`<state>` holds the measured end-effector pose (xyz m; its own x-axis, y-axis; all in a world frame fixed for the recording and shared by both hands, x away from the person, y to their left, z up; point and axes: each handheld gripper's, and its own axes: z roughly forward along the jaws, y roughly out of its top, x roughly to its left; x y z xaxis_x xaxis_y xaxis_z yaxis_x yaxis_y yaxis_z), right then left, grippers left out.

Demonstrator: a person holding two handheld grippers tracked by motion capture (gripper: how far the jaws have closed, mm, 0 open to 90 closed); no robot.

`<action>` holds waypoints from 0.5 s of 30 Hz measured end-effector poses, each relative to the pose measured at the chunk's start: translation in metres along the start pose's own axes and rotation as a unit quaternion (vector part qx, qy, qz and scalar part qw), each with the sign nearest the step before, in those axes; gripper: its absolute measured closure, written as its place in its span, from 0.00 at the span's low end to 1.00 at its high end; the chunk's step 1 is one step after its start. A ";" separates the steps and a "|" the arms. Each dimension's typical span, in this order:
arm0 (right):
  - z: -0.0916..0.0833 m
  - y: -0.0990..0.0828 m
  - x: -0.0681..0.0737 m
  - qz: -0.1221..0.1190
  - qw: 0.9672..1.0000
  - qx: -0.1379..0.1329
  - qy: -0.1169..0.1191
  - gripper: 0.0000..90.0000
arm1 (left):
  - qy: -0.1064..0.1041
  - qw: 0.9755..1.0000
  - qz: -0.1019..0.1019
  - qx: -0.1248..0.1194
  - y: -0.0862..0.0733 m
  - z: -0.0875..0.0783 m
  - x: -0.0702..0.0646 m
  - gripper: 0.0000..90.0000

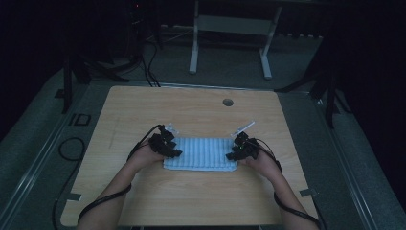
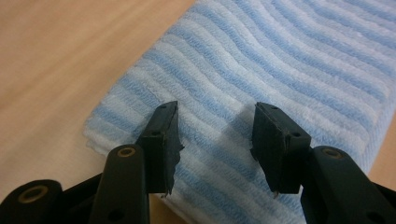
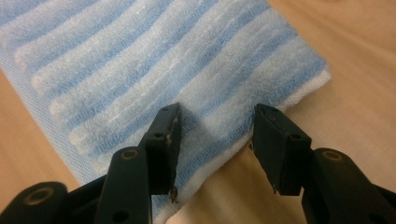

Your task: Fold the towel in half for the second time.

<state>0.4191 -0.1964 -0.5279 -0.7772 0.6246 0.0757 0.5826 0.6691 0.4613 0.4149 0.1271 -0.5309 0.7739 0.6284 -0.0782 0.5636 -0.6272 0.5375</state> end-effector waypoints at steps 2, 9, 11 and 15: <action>0.003 0.009 -0.005 0.002 1.000 0.006 -0.006 0.57 | 0.001 1.000 -0.005 0.001 0.003 0.001 0.005 0.57; 0.009 0.024 -0.017 0.015 1.000 0.020 -0.002 0.56 | 0.001 0.999 -0.031 -0.011 0.011 0.007 0.022 0.57; 0.009 0.025 -0.018 0.016 1.000 0.022 -0.003 0.56 | 0.001 0.999 -0.033 -0.009 0.012 0.007 0.024 0.57; 0.012 0.033 -0.027 0.023 0.999 0.022 -0.004 0.55 | 0.015 0.999 -0.030 0.003 0.020 0.009 0.027 0.57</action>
<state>0.4619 -0.1864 -0.5258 -0.7471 0.6588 0.0881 0.6282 0.6566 0.4175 0.4493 0.1271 -0.5302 0.7297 0.6785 -0.0849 0.6103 -0.5902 0.5284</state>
